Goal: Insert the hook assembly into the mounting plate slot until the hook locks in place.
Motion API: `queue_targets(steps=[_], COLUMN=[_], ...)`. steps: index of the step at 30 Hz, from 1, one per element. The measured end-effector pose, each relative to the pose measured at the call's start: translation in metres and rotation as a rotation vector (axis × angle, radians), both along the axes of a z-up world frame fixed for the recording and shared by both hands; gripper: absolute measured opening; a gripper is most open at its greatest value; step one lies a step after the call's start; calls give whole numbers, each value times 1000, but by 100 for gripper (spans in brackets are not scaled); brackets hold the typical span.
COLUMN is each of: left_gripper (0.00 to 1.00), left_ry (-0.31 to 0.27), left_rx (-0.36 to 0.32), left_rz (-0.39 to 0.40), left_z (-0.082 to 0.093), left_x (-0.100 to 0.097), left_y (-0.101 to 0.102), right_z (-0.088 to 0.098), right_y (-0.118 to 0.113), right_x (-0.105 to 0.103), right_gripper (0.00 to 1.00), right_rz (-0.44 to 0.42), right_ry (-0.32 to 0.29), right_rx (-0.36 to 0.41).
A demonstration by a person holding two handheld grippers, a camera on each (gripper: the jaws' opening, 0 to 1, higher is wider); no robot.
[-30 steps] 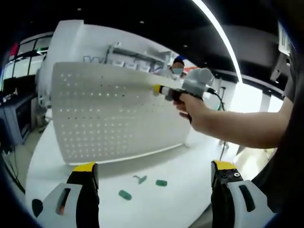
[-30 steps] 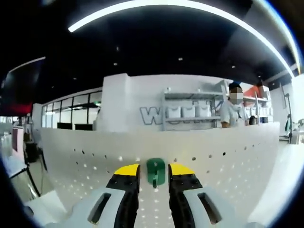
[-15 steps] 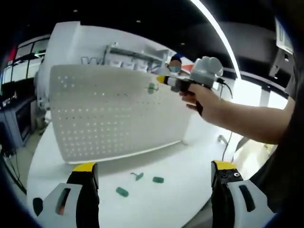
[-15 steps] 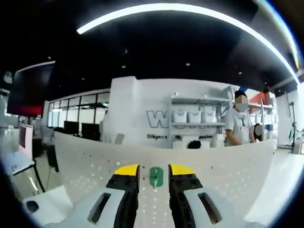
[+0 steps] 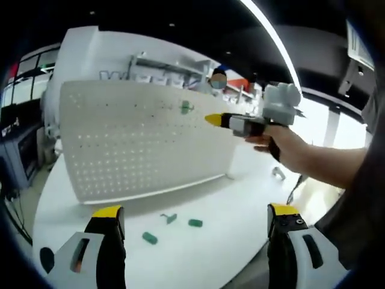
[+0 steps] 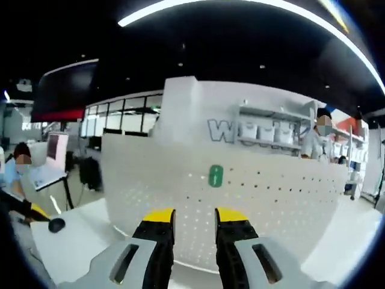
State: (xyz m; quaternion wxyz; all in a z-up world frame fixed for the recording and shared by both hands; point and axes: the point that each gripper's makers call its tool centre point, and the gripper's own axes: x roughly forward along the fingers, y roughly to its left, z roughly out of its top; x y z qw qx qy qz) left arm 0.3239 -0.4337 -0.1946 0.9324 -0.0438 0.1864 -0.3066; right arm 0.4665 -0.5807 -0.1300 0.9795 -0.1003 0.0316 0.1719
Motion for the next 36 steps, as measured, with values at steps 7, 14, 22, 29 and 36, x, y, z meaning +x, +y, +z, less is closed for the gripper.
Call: queue_targets(steps=[7, 14, 22, 29, 36], left_gripper=[100, 100, 100, 100, 100], left_ry=[2, 14, 48, 77, 91], left_rx=[4, 13, -14, -51, -35], left_rz=[1, -3, 1, 6, 9], left_z=[-3, -9, -18, -25, -33], left_x=[-5, -11, -18, -20, -24], left_y=[1, 2, 3, -3, 0], right_z=[-34, -48, -58, -83, -118], right_y=[0, -5, -20, -19, -25], right_x=[-29, -46, -69, -97, -131], right_gripper=[26, 27, 27, 29, 31], right_rz=[47, 63, 24, 47, 44], right_ry=[74, 109, 126, 197, 307], right_rx=[-18, -29, 0, 9, 34])
